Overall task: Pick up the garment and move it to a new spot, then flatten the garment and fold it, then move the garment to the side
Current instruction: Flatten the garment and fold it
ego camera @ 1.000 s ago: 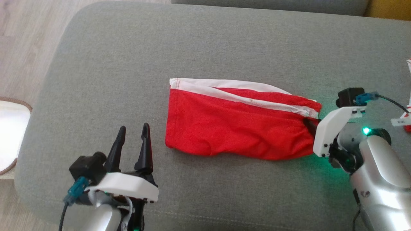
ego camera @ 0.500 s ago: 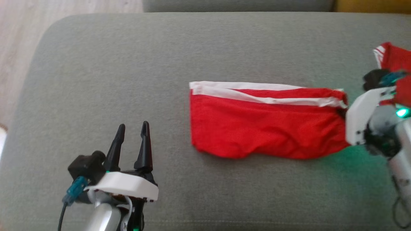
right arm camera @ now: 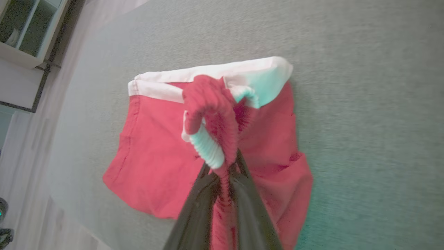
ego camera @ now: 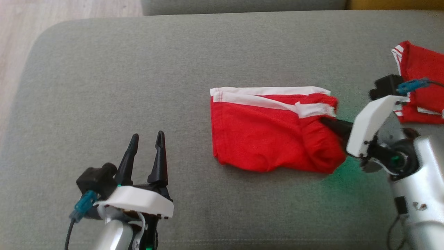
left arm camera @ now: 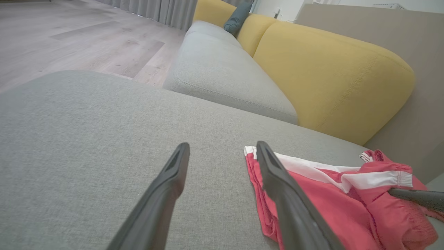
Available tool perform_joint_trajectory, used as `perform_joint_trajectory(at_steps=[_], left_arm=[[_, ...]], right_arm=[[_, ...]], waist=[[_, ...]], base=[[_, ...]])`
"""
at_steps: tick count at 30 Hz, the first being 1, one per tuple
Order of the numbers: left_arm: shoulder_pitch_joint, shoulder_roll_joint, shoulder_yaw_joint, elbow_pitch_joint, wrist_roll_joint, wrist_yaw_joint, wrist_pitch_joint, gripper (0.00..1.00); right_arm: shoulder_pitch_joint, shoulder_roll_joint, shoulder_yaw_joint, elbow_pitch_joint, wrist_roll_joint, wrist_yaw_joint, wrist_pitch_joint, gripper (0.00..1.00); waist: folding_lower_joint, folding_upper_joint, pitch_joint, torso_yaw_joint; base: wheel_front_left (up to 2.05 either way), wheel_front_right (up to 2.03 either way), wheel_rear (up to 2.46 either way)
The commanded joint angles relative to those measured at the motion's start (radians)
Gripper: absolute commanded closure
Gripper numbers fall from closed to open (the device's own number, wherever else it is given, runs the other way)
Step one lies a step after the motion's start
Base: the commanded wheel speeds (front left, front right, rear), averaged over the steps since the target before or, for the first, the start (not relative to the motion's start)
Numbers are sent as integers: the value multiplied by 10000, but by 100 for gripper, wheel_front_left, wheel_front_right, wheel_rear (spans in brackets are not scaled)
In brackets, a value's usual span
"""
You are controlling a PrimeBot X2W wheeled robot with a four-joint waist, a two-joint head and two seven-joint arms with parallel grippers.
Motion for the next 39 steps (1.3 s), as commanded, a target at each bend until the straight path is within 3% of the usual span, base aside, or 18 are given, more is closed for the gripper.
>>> perform_joint_trajectory(at_steps=[1, 11, 23, 24, 25, 26, 27, 39], left_arm=[[-431, 93, 274, -280, -13, -16, -53, 0], [-494, 57, 169, -199, -52, -55, -37, 0], [-474, -97, 31, -53, -109, -100, -59, 0], [-475, -107, 22, -43, -113, -107, -61, 0], [-476, -117, 14, -35, -115, -113, -63, 0], [-477, -126, 6, -27, -117, -118, -66, 0], [-477, -133, 4, -20, -120, -121, -68, 0], [-379, -121, 66, -17, -113, -96, -95, 0]], right_arm=[[-240, 63, 18, -515, 88, 65, 60, 100], [-536, 1654, 134, -230, -294, 65, -365, 100], [-1535, 2113, 615, 1752, -990, 65, -1698, 100], [-1610, 2117, 706, 1879, -938, 65, -1821, 91], [-1675, 2119, 828, 1996, -857, 65, -1941, 70], [-1734, 2120, 946, 2103, -747, 65, -2068, 30], [-1792, 2121, 1063, 2180, -616, 65, -2221, 0], [-2369, 2124, 2140, 2321, 1104, 65, -4097, 0]], waist=[[0, 0, -24, 83], [0, 0, -67, 730], [0, 0, -115, 1362], [0, 0, -115, 1393], [0, 0, -112, 1421], [0, 0, -112, 1446], [0, 0, -112, 1465], [0, 0, -287, 1304]], base=[[0, 0, 0], [0, 0, 0], [0, 0, 0], [0, 0, 0], [0, 0, 0], [0, 0, 0], [0, 0, 0], [0, 0, 0]])
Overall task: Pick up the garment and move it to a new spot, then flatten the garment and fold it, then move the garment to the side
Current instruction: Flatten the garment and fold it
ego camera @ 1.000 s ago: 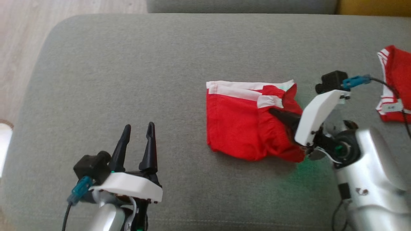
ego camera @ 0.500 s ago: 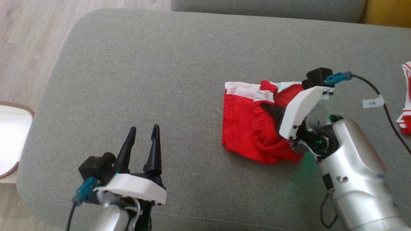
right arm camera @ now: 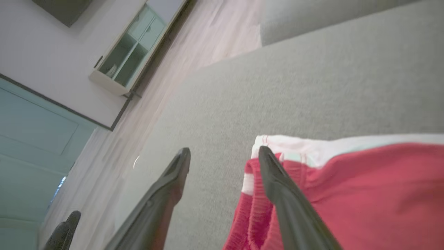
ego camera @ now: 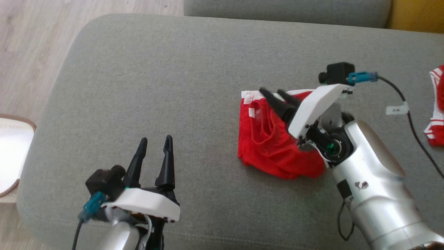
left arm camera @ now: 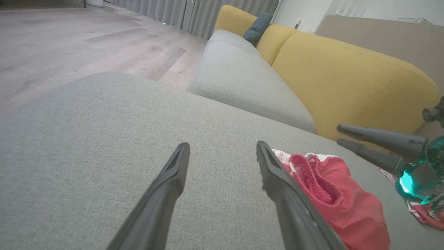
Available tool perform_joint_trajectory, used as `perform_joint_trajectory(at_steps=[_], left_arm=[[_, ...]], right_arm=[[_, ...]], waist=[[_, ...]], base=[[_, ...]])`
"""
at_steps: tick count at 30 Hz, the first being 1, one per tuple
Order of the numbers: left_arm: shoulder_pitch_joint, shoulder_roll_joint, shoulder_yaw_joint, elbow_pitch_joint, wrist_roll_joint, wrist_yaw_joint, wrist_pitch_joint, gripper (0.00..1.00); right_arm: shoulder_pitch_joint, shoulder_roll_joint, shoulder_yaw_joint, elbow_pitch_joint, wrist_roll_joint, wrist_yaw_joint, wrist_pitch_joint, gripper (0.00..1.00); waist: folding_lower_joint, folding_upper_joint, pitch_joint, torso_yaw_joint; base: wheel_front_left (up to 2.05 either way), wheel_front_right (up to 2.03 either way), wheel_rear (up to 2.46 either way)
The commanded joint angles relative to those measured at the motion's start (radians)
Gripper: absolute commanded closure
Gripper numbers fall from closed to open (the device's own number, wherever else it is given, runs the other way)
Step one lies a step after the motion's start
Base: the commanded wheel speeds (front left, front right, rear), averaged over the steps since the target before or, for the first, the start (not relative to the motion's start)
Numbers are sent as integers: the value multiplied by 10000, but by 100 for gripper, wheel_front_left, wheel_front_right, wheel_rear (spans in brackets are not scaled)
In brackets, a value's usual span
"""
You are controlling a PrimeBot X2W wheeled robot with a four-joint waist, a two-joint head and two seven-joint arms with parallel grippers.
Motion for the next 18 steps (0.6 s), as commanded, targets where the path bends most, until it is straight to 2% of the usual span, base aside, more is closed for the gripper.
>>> perform_joint_trajectory(at_steps=[1, 5, 11, 18], left_arm=[[-344, 24, 342, -303, -51, 0, -96, 0], [-280, 60, 395, -368, -37, 38, -103, 0], [-265, 82, 528, -464, 12, 84, -115, 0], [-281, 3, 761, -470, 288, 81, -131, 0]], right_arm=[[-644, 199, 154, -378, -359, 65, -668, 0], [-750, -54, 96, -281, -1611, 65, -1955, 0], [-420, -440, -314, -224, -2950, 65, -3314, 0], [639, -410, -1130, -632, -4155, 65, -4639, 0]], waist=[[0, 0, -57, -92], [0, 0, -147, -265], [0, 0, -291, -599], [0, 0, -496, -1010]], base=[[0, 0, 0], [0, 0, 0], [0, 0, 0], [0, 0, 0]])
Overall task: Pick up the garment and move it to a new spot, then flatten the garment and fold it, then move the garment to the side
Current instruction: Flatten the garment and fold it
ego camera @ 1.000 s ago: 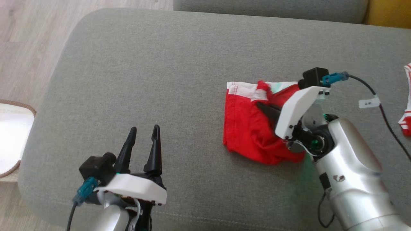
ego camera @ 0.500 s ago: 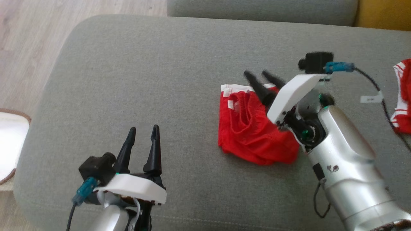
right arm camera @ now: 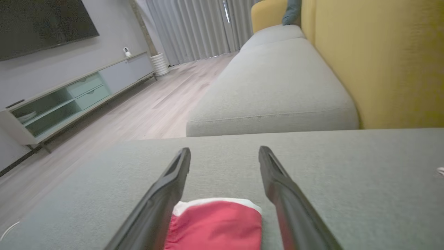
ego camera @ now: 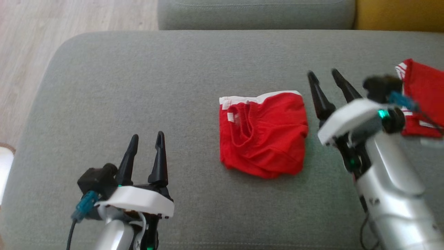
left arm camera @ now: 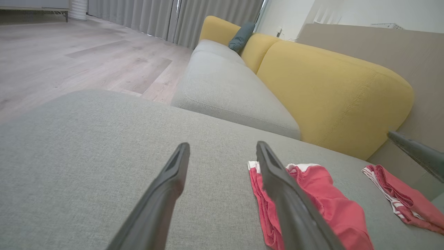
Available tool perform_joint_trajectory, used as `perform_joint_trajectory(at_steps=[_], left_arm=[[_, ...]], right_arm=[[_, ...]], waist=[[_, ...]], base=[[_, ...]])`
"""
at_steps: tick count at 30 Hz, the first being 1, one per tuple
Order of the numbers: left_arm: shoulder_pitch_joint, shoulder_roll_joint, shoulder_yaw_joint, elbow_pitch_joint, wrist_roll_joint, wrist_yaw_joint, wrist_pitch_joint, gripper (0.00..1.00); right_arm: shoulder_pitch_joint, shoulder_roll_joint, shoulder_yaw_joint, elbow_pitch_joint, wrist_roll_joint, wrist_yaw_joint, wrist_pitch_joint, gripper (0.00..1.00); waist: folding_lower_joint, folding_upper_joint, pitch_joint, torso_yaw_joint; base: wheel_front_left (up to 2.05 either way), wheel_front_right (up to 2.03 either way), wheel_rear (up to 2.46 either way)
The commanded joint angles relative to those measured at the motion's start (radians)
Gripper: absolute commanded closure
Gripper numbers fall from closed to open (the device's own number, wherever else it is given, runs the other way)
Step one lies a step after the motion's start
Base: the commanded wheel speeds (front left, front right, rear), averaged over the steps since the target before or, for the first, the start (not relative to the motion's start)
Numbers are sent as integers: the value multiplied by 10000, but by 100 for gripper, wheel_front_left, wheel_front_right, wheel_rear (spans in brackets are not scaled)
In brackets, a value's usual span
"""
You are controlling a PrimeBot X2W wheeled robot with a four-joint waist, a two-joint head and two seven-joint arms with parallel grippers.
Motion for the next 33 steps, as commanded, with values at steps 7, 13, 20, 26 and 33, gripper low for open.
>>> perform_joint_trajectory(at_steps=[7, 13, 20, 26, 33], left_arm=[[15, -182, 866, -552, 705, -62, -122, 0], [542, -254, 1304, -693, 1091, -168, -123, 0], [1179, -327, 1578, -847, 1446, -322, -123, 0], [1481, -451, 1674, -835, 1606, -415, -123, 0], [1501, -528, 1775, -767, 1695, -517, -123, 0]], right_arm=[[1431, 483, -892, -1382, -1704, 65, -1355, 0], [3013, 726, -1748, -2542, -2623, 65, -1931, 0], [4309, 755, -1904, -3679, -2216, 65, -2131, 0], [4816, 756, -1942, -4151, -2071, 65, -2098, 0], [5030, 757, -1948, -4234, -2121, 65, -1962, 0]], waist=[[0, 0, -256, -270], [0, 0, -482, -247], [0, 0, -730, -304], [0, 0, -848, -429], [0, 0, -854, -454]], base=[[0, 0, 0], [0, 0, 0], [0, 0, 0], [0, 0, 0], [0, 0, 0]])
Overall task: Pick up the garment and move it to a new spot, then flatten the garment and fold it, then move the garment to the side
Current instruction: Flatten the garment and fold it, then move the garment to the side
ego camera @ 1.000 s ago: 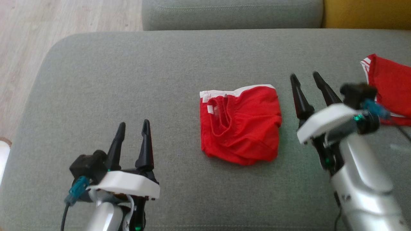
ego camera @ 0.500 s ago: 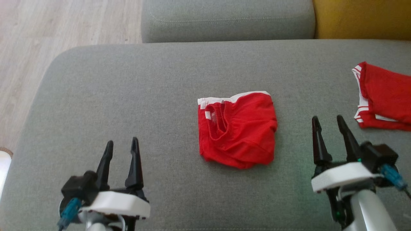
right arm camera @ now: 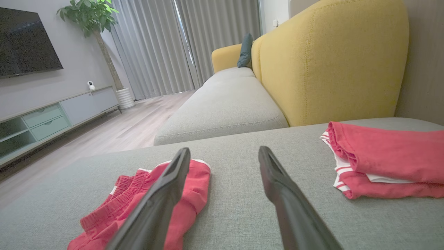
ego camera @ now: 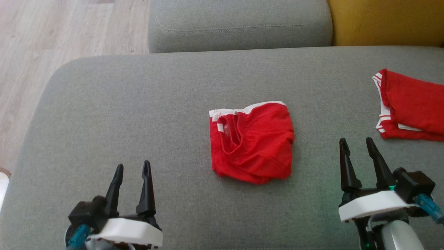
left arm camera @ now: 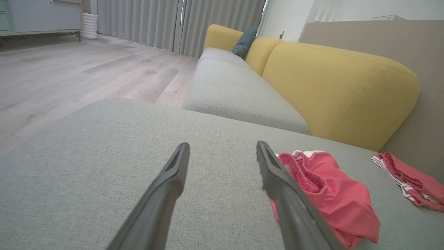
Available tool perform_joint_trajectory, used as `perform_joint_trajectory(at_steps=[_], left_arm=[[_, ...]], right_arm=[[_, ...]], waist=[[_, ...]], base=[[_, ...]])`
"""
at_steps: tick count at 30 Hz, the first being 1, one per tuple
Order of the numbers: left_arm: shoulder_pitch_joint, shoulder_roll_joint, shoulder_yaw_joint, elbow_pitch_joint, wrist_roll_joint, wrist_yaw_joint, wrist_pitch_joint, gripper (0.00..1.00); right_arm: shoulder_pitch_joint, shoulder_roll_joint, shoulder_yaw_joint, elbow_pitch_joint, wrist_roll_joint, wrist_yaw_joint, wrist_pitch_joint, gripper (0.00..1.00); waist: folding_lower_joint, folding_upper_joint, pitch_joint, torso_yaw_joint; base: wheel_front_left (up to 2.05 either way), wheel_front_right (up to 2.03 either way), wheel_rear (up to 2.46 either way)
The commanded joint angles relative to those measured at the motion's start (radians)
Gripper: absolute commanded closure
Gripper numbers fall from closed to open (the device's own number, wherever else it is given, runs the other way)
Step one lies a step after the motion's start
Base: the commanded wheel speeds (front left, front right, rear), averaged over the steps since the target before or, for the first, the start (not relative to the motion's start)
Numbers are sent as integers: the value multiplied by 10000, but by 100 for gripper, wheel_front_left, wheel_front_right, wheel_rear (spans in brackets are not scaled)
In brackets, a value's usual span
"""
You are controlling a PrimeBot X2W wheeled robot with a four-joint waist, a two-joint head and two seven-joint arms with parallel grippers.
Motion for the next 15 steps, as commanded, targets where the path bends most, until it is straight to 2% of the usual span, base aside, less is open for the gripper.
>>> perform_joint_trajectory(at_steps=[1, 15], left_arm=[[-350, -43, 436, -291, 117, -26, -123, 0], [-375, -166, 516, -224, 224, -168, -124, 0]], right_arm=[[-275, -25, 211, -402, -29, 65, -4, 0], [-284, -24, 103, -484, -134, 65, 166, 0]], waist=[[0, -1, 4, -1], [0, -1, 107, 49]], base=[[0, 0, 0], [0, 0, 0]])
